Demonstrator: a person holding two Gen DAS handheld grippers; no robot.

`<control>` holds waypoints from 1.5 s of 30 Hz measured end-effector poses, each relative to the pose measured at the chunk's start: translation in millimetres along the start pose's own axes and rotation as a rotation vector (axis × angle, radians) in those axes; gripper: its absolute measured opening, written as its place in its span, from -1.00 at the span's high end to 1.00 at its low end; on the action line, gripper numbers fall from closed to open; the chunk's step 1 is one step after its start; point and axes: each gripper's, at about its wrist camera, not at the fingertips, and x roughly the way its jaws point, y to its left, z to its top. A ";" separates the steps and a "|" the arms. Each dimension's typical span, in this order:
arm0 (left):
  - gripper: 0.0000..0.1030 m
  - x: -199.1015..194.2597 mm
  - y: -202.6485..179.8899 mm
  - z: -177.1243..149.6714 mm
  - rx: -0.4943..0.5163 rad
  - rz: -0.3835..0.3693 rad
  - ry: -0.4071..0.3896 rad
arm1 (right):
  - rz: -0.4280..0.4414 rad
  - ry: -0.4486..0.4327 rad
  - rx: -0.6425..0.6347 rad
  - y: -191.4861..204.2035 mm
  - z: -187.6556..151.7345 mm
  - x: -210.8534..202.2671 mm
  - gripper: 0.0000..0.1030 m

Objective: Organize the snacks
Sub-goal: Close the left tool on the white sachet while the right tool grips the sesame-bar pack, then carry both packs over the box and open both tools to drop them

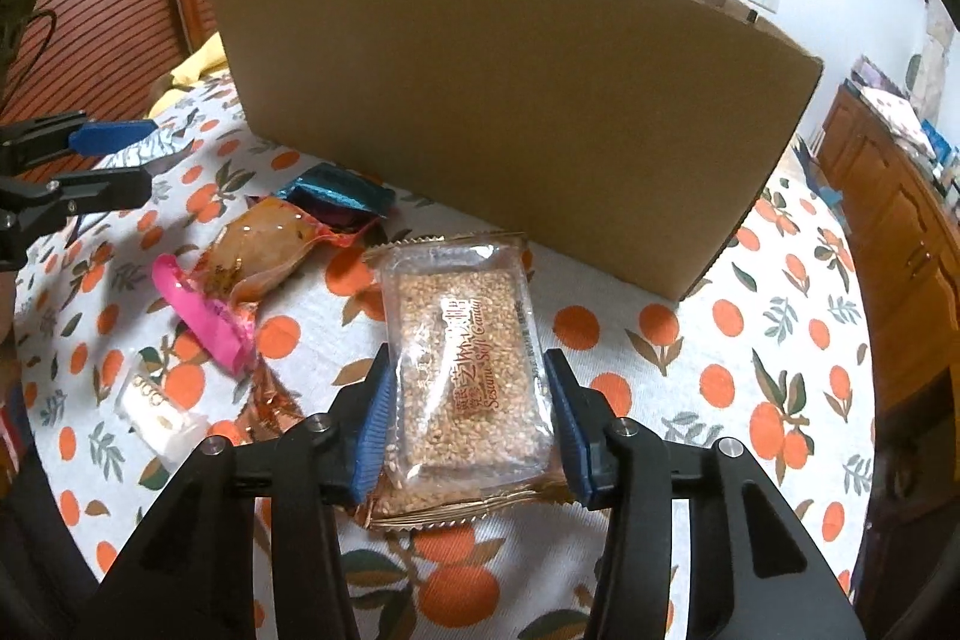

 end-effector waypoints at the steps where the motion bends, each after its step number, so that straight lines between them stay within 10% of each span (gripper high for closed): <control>1: -0.16 -2.5 -1.4 2.0 0.004 -0.001 -0.007 | 0.001 -0.006 0.000 0.5 -0.4 -2.7 0.07; 45: -0.17 -9.9 13.8 108.6 0.089 0.057 -0.108 | -0.026 -0.246 -0.053 7.5 84.4 -82.9 0.06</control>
